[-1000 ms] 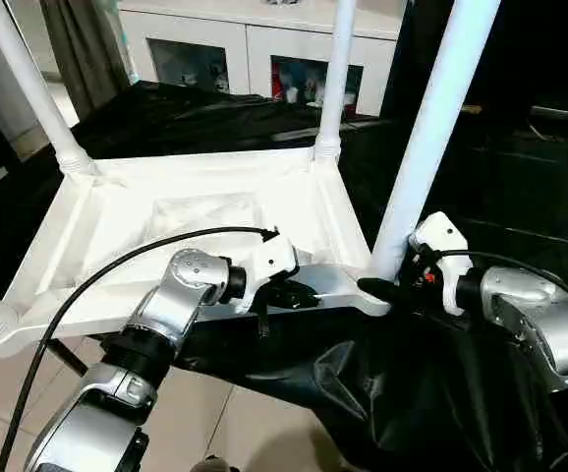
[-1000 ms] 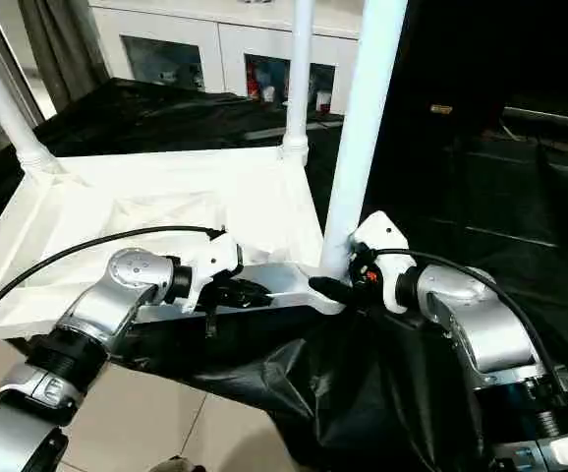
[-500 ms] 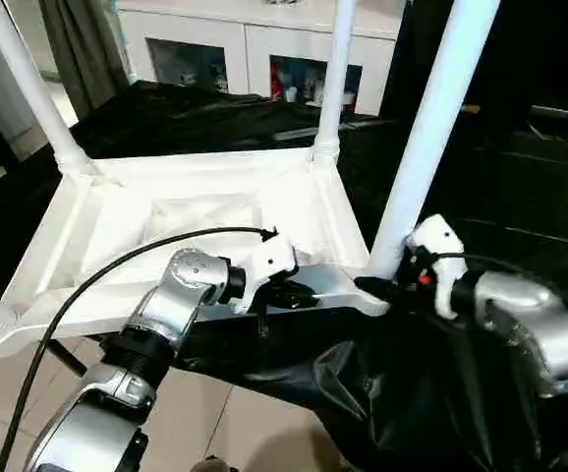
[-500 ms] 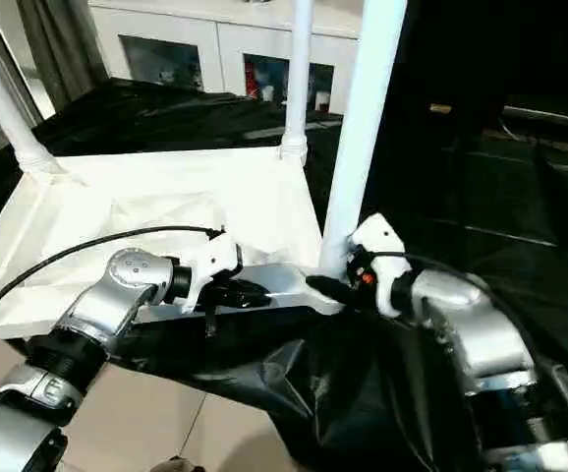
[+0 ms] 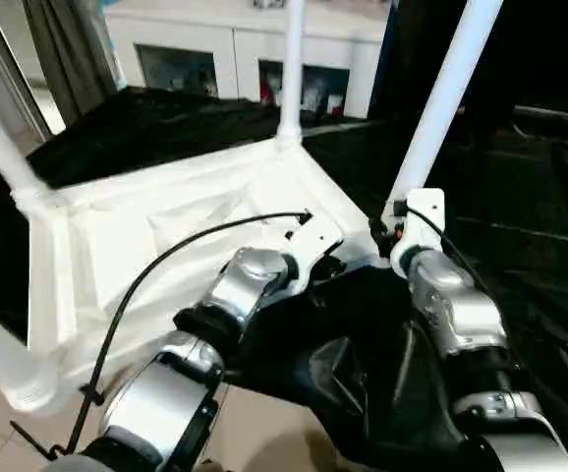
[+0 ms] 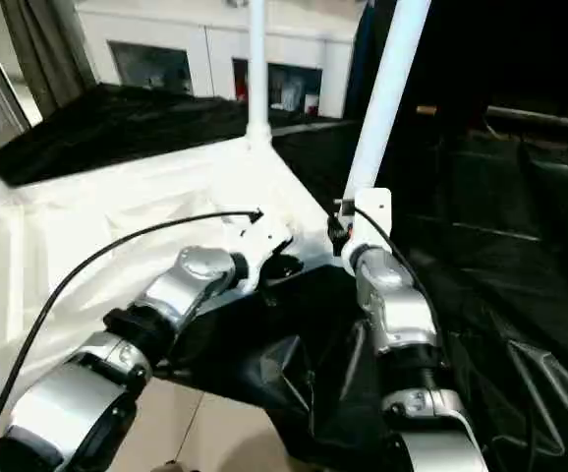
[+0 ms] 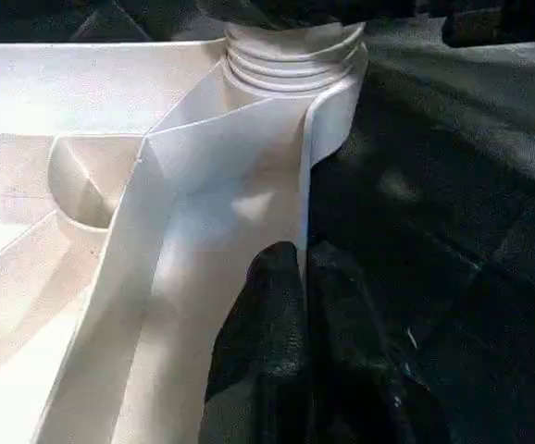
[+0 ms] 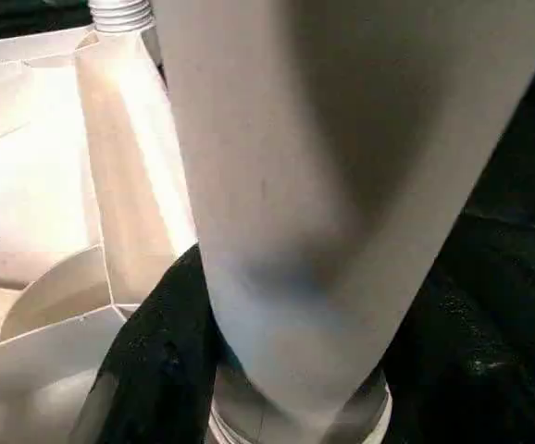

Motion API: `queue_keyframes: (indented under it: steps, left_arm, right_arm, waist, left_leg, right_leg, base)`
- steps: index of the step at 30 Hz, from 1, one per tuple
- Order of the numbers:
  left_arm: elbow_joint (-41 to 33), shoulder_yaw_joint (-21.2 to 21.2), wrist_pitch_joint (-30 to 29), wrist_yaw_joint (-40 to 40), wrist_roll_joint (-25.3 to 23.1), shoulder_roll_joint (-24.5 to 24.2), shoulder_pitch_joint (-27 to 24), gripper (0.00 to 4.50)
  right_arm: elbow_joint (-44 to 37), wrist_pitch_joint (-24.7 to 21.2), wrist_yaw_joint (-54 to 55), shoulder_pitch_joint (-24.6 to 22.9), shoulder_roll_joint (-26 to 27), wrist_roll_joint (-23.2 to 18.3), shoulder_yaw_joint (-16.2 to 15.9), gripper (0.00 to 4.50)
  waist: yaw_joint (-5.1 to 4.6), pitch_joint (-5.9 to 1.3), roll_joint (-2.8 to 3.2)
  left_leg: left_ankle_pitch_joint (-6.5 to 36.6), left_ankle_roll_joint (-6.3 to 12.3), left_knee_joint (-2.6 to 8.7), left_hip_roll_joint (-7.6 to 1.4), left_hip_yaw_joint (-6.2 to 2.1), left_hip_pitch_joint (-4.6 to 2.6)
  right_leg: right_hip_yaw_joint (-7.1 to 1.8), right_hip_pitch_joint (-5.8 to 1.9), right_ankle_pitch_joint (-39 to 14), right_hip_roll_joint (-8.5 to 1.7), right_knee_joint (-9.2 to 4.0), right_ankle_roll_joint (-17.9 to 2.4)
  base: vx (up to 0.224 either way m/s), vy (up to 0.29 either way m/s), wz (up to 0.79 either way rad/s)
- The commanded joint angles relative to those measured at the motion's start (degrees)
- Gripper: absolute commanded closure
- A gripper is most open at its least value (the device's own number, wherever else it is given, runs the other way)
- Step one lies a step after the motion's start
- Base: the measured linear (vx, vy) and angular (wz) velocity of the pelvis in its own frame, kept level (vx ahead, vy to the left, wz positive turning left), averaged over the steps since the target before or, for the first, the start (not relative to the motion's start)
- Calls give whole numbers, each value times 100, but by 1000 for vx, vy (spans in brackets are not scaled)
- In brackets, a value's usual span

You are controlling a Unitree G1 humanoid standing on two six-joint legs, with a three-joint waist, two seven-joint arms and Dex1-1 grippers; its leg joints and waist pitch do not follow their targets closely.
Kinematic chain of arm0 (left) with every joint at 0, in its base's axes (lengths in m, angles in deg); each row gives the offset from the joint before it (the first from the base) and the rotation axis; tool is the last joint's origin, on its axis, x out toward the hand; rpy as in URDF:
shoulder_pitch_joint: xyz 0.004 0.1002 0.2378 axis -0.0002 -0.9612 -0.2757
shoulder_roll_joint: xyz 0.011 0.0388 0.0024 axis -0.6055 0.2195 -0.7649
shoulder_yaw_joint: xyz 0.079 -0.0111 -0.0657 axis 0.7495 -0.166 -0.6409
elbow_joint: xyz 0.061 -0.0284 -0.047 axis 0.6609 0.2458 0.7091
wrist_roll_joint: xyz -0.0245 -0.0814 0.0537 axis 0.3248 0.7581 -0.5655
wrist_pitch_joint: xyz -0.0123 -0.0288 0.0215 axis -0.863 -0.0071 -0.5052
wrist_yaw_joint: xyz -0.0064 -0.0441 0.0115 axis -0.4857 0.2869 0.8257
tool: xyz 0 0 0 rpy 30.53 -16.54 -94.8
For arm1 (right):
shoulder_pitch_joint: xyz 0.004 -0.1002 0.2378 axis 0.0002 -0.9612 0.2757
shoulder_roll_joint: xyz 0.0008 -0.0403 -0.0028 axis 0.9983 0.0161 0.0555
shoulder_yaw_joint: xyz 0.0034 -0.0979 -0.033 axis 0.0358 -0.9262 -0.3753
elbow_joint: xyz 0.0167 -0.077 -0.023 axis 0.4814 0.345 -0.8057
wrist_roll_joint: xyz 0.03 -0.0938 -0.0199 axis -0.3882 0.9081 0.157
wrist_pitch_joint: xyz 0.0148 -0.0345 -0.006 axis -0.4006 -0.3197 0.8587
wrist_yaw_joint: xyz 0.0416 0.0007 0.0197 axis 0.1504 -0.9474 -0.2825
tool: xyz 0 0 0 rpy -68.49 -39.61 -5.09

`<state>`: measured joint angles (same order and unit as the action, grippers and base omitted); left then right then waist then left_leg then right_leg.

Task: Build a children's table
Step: Rotate leg to tighten

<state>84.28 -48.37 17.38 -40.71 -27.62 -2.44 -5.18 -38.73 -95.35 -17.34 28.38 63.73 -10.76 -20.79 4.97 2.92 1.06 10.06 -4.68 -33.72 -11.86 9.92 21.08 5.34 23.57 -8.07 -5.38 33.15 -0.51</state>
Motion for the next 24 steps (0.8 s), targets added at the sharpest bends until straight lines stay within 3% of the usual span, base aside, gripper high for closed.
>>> queue_keyframes:
  steps: [1,4,8,11,18,24]
  left_arm:
    - [-96,-250,227,448,52,2,288,450]
    - [-24,-230,405,315,72,-26,264,450]
    - [-25,-261,614,105,146,-74,225,450]
    - [-157,-249,710,-128,188,-155,138,450]
    - [-647,-201,1053,-1124,386,-577,-174,450]
    - [-1273,-20,1084,-2195,598,-917,-514,450]
  right_arm:
    - [213,-177,-163,-134,358,-135,-241,242]
    - [271,55,-199,-113,335,-79,-278,182]
    - [195,273,-428,-88,144,47,-394,160]
    - [-78,228,-806,-151,-120,97,-496,139]
    - [-1392,-225,-2809,-604,-1474,-284,-803,83]
    - [-1940,-312,-3998,-897,-2319,-560,-918,46]
  waist:
    - [-10,-409,-60]
    - [-4,-406,-78]
    - [-47,-418,-108]
    - [-46,-418,-103]
    - [44,-443,-130]
    - [86,-435,-110]
  left_leg:
    - [1219,208,401,-42,0,-42]
    - [1226,243,400,-42,7,-46]
    - [1241,238,412,-40,-9,-9]
    - [1150,288,395,-45,6,-28]
    - [762,656,340,-62,24,0]
    - [958,620,345,-111,30,-37]
  right_leg:
    - [-216,-331,-1788,-272,-415,-844]
    - [-217,-335,-1804,-282,-412,-881]
    - [-202,-363,-2000,-284,-423,-769]
    - [-218,-347,-1797,-279,-404,-868]
    - [-238,-390,-1065,-275,-298,-1122]
    - [-248,-350,-1225,-287,-302,-1215]
  base:
    - [0,0,0]
    - [0,0,0]
    - [0,0,0]
    - [0,0,0]
    - [0,0,0]
    - [0,0,0]
